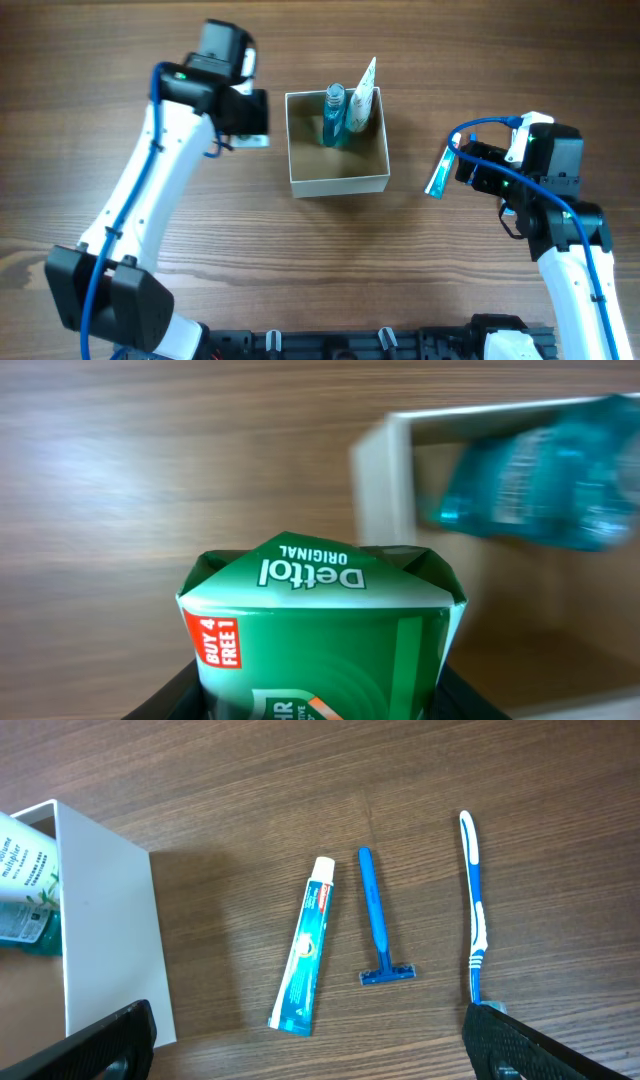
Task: Pack container
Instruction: 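Lower the Dettol soap box into the box with the left gripper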
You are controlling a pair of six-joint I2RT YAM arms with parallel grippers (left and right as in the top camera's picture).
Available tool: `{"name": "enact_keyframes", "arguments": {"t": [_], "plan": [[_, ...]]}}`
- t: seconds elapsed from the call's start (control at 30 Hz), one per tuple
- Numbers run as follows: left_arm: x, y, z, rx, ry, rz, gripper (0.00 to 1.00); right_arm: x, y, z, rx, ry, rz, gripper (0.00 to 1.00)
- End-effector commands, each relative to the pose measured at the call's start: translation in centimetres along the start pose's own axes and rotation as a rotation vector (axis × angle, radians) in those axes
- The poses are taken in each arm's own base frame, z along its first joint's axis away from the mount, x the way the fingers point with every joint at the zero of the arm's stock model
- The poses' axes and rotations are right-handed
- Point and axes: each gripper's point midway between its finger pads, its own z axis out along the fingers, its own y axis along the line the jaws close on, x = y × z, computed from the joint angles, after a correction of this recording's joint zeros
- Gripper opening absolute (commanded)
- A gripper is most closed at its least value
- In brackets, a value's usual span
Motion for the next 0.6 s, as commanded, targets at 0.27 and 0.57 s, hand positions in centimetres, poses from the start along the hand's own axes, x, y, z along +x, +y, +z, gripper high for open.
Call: {"name": "enact_keyframes", "arguments": {"t": [0.27, 0.57], "plan": [[2.3, -8.4, 3.2, 0.079, 0.055, -0.079, 0.04, -0.7, 0.5, -0.3, -0.015, -0.014, 0.010, 1.00], [2.9, -9.5, 4.6, 0.077, 0.077, -0.053, 0.23, -0.7, 0.5, -0.3, -0.015, -0.014, 0.009, 1.00]]}}
